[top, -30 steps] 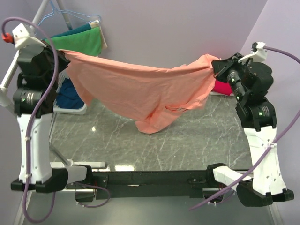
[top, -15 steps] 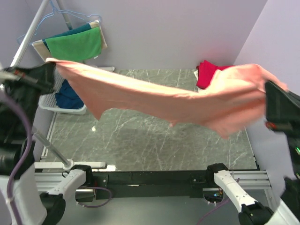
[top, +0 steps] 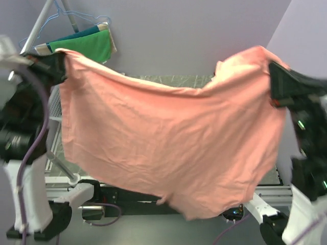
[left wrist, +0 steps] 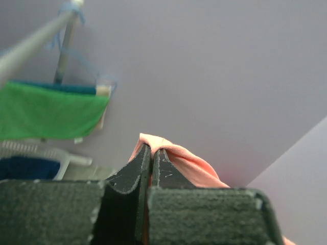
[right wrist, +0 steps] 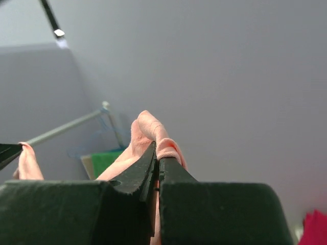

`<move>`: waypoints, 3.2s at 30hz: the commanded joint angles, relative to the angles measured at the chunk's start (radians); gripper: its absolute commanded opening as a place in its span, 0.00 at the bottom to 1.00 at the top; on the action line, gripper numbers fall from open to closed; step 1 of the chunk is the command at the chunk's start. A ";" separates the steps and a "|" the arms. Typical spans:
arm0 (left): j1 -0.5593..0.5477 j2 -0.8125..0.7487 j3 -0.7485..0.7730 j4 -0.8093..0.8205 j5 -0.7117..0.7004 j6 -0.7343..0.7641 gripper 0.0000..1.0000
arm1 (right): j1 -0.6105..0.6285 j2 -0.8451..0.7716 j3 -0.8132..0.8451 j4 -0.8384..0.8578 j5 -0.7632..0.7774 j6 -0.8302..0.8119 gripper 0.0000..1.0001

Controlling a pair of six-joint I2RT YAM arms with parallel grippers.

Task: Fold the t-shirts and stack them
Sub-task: Flatten the tshirt out, then fold the tshirt

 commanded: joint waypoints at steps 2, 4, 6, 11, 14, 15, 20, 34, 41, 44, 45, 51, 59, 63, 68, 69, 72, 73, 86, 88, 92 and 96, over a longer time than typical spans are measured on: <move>0.005 0.162 -0.048 0.043 -0.065 -0.048 0.01 | -0.007 0.178 -0.093 0.051 0.078 -0.015 0.00; 0.005 0.224 -0.040 0.049 -0.080 -0.055 0.01 | -0.007 0.219 -0.092 0.059 0.087 -0.020 0.00; 0.005 0.280 -0.011 0.052 -0.088 -0.068 0.01 | -0.008 0.244 -0.087 0.071 0.095 -0.023 0.00; 0.005 0.360 0.099 0.047 -0.094 -0.066 0.01 | -0.008 0.303 -0.014 0.057 0.118 -0.047 0.00; 0.007 0.373 0.151 0.029 -0.115 -0.037 0.01 | -0.008 0.301 0.017 0.042 0.130 -0.076 0.00; 0.007 0.367 0.155 0.027 -0.120 -0.033 0.01 | -0.011 0.295 0.019 0.042 0.130 -0.079 0.00; 0.010 0.281 0.124 0.006 -0.121 -0.013 0.01 | -0.011 0.215 0.003 0.020 0.122 -0.085 0.00; 0.008 0.038 0.142 -0.192 -0.154 0.047 0.01 | -0.011 -0.018 0.099 -0.162 0.073 -0.079 0.00; 0.008 0.034 0.231 -0.178 -0.149 0.060 0.01 | -0.011 0.000 0.206 -0.164 0.073 -0.082 0.00; 0.008 0.078 0.236 -0.161 -0.144 0.058 0.01 | -0.011 0.020 0.178 -0.126 0.089 -0.093 0.00; 0.010 0.095 0.233 -0.158 -0.140 0.052 0.01 | -0.011 0.031 0.161 -0.115 0.095 -0.095 0.00; 0.008 0.170 -0.021 -0.037 -0.091 0.001 0.01 | -0.011 0.098 -0.121 0.026 0.171 -0.116 0.00; 0.007 0.363 -0.380 0.167 -0.095 -0.049 0.01 | -0.020 0.414 -0.530 0.295 0.219 -0.044 0.00; 0.001 0.542 -0.439 0.241 -0.101 -0.089 0.01 | -0.031 0.632 -0.532 0.372 0.188 0.011 0.00; -0.009 0.852 -0.335 0.256 -0.101 -0.121 0.01 | -0.037 0.914 -0.371 0.315 0.162 0.034 0.00; -0.009 0.891 -0.281 0.256 -0.098 -0.124 0.01 | -0.039 0.942 -0.327 0.307 0.152 0.034 0.00; -0.009 1.037 -0.151 0.228 -0.085 -0.125 0.01 | -0.048 1.031 -0.230 0.271 0.142 0.033 0.00; -0.009 1.093 -0.125 0.231 -0.080 -0.120 0.01 | -0.057 1.049 -0.212 0.264 0.141 0.033 0.00; 0.000 1.221 0.057 0.327 -0.086 -0.111 0.01 | -0.088 1.091 -0.204 0.192 0.053 0.016 0.00; 0.007 1.209 0.057 0.325 -0.101 -0.118 0.01 | -0.091 1.065 -0.228 0.186 0.055 0.022 0.00; 0.030 1.195 0.052 0.305 -0.102 -0.131 0.01 | -0.102 1.010 -0.302 0.186 0.069 0.040 0.00; 0.040 1.189 0.040 0.288 -0.089 -0.123 0.01 | -0.114 0.958 -0.351 0.149 0.092 0.068 0.00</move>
